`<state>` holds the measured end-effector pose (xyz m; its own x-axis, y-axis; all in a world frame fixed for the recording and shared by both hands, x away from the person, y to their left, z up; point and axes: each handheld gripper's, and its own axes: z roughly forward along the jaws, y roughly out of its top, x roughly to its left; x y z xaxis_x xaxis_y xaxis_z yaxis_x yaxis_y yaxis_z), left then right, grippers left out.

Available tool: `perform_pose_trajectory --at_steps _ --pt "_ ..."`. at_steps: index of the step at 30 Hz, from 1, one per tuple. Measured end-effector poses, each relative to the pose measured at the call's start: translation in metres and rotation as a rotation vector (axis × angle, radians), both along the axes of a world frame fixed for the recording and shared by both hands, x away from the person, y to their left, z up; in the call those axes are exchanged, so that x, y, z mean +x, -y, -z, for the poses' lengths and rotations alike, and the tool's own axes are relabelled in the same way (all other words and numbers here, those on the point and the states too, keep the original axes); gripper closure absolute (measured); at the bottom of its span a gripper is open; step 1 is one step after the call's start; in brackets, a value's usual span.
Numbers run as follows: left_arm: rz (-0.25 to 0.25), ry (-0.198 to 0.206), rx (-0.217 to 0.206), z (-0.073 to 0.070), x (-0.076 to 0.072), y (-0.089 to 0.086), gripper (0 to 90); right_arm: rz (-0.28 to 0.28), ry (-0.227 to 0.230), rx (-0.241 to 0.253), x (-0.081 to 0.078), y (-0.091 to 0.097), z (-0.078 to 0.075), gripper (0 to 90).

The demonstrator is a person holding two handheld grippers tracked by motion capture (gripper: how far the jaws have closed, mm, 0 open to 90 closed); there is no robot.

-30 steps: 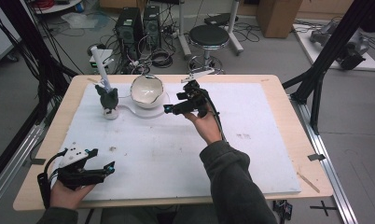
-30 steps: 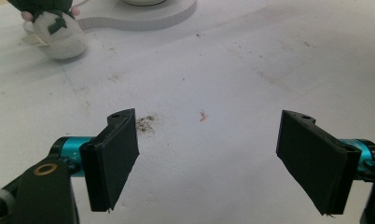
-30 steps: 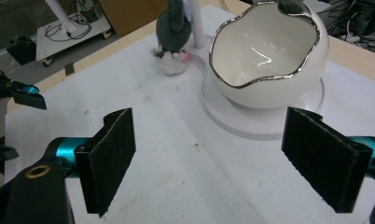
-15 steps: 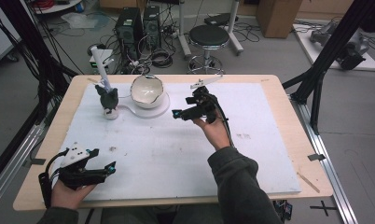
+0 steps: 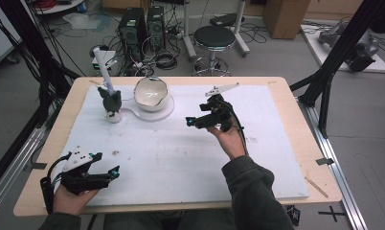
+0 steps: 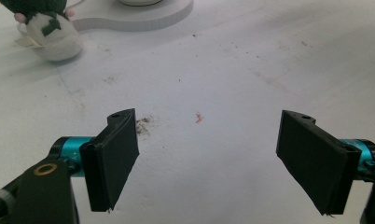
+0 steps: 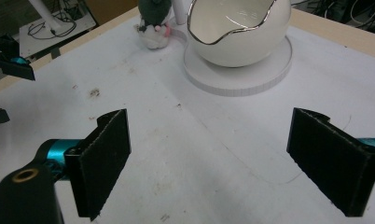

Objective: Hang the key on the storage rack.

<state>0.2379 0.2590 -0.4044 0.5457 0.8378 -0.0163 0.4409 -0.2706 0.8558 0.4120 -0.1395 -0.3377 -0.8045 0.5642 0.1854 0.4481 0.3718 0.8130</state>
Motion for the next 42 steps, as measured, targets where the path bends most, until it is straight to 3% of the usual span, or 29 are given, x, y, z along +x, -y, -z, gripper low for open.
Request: perform_pose_trajectory --at_steps 15,42 --pt "-0.001 -0.001 0.006 0.000 0.000 -0.001 21.1 0.003 0.001 -0.013 -0.010 0.014 0.002 12.4" --pt "-0.003 -0.001 -0.003 0.000 0.001 -0.001 21.1 0.069 -0.002 -0.011 -0.034 0.065 0.017 12.1"
